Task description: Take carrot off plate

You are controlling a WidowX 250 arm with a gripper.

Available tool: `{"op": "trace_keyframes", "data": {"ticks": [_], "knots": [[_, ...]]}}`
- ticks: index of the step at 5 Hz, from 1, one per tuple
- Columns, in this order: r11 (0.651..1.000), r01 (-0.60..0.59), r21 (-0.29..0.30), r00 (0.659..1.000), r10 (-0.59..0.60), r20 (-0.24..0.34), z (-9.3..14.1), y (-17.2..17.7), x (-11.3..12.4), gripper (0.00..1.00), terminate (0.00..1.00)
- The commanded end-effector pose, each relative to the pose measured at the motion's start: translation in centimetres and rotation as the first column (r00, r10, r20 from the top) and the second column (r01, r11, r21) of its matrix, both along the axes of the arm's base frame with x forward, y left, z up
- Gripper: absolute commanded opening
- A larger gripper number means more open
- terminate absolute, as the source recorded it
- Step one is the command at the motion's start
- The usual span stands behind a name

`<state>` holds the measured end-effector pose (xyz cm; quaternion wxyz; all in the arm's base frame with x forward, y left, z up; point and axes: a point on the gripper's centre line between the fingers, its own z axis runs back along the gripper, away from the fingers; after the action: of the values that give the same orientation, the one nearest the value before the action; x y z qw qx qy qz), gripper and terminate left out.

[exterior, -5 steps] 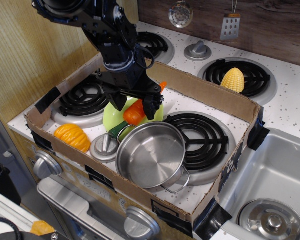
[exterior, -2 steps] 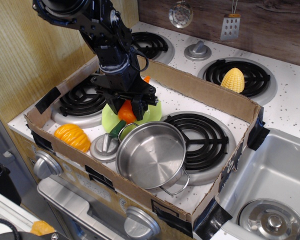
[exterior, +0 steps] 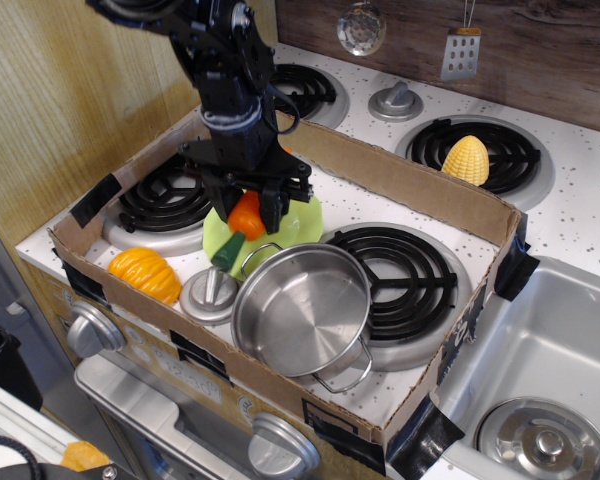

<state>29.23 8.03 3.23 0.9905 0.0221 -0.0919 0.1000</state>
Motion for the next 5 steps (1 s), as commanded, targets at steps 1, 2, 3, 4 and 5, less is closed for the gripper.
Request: {"op": "trace_keyframes", "data": {"ticks": [1,2,3,4,5], "knots": [[0.992,0.05,0.118,0.996,-0.058,0.063,4.4,3.4,1.4,0.0,0.0],[0.989,0.034,0.144,0.991,-0.052,0.124,4.6,5.2,1.1,0.0,0.0],[0.975,-0.218,-0.046,0.974,0.22,0.044,4.2,6.6,0.8,0.0,0.0],[0.889,-0.447,-0.103,0.886,0.455,0.083,3.4,7.1,0.4,0.0,0.0],[0.746,-0.656,-0.117,0.752,0.659,-0.017,2.8,7.4,0.1,0.0,0.0]]}}
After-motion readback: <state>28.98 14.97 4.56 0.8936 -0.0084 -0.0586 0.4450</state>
